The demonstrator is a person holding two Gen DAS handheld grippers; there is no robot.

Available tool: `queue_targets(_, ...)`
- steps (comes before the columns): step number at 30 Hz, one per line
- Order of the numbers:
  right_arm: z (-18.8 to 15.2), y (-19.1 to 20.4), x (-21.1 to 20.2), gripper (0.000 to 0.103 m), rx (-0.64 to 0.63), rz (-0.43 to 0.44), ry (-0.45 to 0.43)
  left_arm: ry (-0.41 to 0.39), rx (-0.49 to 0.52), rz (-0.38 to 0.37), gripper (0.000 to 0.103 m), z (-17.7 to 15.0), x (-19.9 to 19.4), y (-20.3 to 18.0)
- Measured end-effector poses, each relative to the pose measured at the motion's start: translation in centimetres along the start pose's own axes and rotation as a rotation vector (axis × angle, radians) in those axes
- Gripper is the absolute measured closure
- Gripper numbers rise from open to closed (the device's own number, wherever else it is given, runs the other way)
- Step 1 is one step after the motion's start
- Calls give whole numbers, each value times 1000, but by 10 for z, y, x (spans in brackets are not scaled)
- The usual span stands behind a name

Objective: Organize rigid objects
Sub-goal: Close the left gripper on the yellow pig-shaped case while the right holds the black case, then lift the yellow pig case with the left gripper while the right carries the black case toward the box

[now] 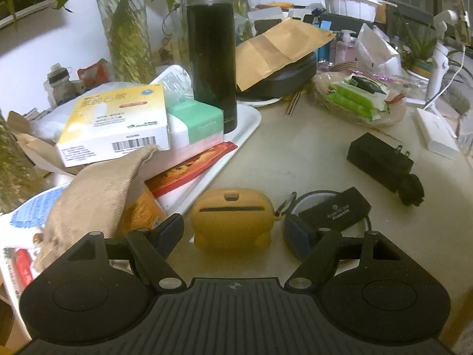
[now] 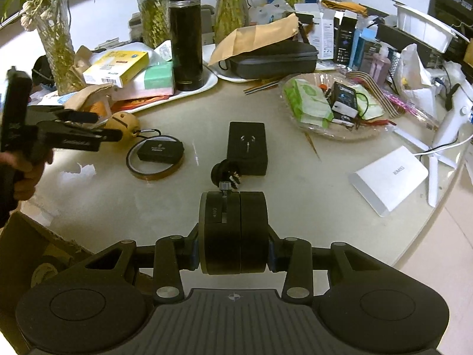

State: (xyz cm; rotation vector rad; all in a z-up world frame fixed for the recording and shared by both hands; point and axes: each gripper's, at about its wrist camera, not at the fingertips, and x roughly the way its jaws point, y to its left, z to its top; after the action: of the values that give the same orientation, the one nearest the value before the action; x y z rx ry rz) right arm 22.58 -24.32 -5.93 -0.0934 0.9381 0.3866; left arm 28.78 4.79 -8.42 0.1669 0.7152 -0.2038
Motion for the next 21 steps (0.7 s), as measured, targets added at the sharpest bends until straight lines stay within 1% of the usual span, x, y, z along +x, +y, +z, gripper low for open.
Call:
queue_targets(2,0,0,0,60,1,9,1,9,-7,-4,28,1,6,1)
queue_targets(4,-1,-1,1,60,7,10,2,21,-19,-23,27,2,12,2)
queue_targets(7,-1,-4,2,60,16,10,0,34,-15,-12,25,4,20,2)
queue_targets(13,-2,-8,0,60,32,6,-13,50,-22,-20,25,6,30,4)
queue_targets(17,-2,-9,0,60,35,8,-11,37,4,-12,26,5,30,0)
queue_targets(21,-2,-9,1,60,34,11,-5,36,-6,-18,28,4,28,3)
